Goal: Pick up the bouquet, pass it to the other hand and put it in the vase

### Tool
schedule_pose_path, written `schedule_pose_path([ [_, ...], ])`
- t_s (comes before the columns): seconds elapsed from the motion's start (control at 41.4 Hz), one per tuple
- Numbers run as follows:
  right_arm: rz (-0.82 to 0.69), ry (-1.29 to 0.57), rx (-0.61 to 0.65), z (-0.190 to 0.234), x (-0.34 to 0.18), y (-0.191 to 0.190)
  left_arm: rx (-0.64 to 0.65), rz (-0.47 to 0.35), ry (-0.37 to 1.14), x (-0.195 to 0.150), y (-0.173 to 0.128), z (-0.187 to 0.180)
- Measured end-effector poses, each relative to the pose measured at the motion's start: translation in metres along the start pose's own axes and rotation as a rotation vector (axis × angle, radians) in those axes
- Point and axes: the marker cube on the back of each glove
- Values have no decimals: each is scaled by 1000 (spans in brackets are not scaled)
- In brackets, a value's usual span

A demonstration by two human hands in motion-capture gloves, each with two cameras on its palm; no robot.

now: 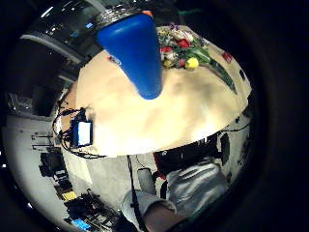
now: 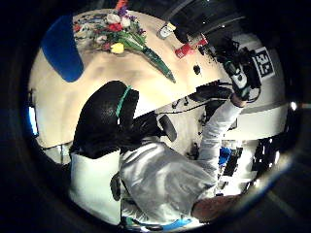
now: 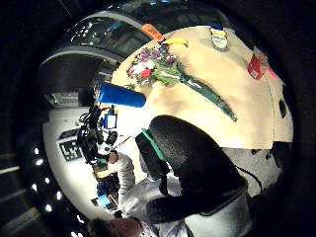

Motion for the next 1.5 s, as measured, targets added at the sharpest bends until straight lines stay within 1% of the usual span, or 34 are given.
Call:
schedule_pose_path([
  [0.145, 45, -45, -13, 26, 22, -22, -8, -1, -11, -4, -4, 6],
  [0.29, 90, -80, -63, 60, 42, -43, -10, 6, -4, -1, -4, 9],
  [0.531, 114, -98, -88, 118, 51, -66, -34, 1, -10, -1, -4, 15],
  [0.604, 121, -92, -72, 130, 47, -64, -39, 0, -10, -1, -4, 17],
  [0.676, 105, -85, -5, 128, 35, -51, -33, 2, -9, -2, -5, 17],
  [0.725, 87, -90, 9, 132, 29, -47, -29, 2, -11, -3, -6, 18],
  [0.797, 82, -93, -39, 146, 25, -47, -30, 1, -7, -6, -7, 20],
  [0.918, 125, -56, -136, 171, 24, -46, -45, -4, 6, -7, -4, 21],
  [1.039, 141, -39, -171, 188, 24, -47, -43, -8, 1, -9, -4, 23],
  [1.135, 148, -4, -110, 195, 23, -53, -49, -11, -1, -10, -4, 25],
  [1.232, 170, -6, -93, 199, 19, -50, -54, -13, 1, -12, -5, 29],
  [1.304, 181, -20, -20, 201, 16, -50, -57, -12, 2, -12, -4, 28],
  [1.401, 143, -46, 56, 201, 11, -49, -53, -13, -5, -12, -4, 27],
  [1.498, 145, -79, 179, 194, 15, -54, -56, -12, -2, -12, -6, 28],
])
